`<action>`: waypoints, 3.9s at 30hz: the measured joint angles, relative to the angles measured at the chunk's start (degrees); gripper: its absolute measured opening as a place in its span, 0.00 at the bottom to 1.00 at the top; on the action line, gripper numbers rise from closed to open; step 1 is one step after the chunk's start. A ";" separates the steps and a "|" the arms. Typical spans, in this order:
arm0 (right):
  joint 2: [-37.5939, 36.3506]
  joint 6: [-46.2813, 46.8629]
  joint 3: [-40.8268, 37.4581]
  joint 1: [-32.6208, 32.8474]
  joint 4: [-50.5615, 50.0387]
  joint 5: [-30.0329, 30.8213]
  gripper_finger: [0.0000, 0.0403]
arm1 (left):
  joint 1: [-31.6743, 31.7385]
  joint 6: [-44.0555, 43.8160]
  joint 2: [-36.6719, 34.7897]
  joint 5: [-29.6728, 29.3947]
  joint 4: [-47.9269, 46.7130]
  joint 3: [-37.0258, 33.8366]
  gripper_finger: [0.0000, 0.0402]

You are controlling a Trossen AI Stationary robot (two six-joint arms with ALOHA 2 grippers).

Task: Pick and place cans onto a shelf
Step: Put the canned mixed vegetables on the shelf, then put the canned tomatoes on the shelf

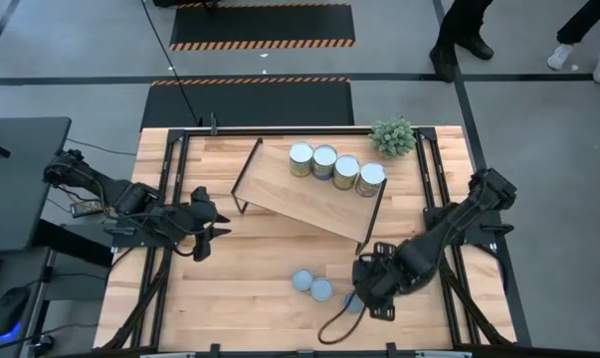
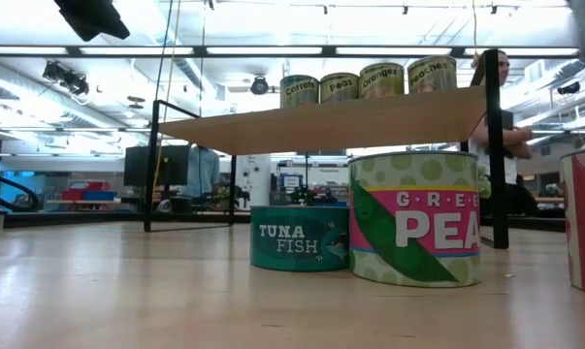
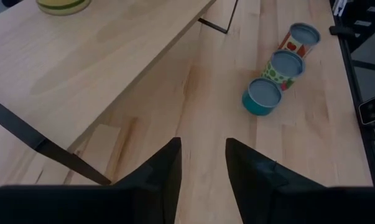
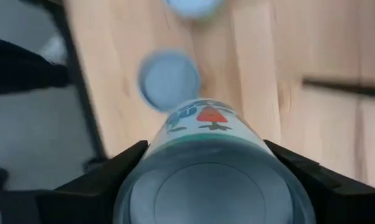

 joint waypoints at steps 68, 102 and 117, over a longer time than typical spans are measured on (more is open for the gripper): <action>-0.11 -15.46 10.31 -27.99 -10.21 7.65 0.91 | 0.22 1.55 0.04 0.24 0.04 0.00 0.32; 19.12 -18.73 18.95 -1.16 2.69 1.64 0.88 | 0.20 2.36 0.00 0.26 -0.48 0.00 0.32; 19.19 -13.62 6.92 1.36 9.60 1.08 0.99 | 0.20 2.34 0.04 0.28 -0.44 0.00 0.32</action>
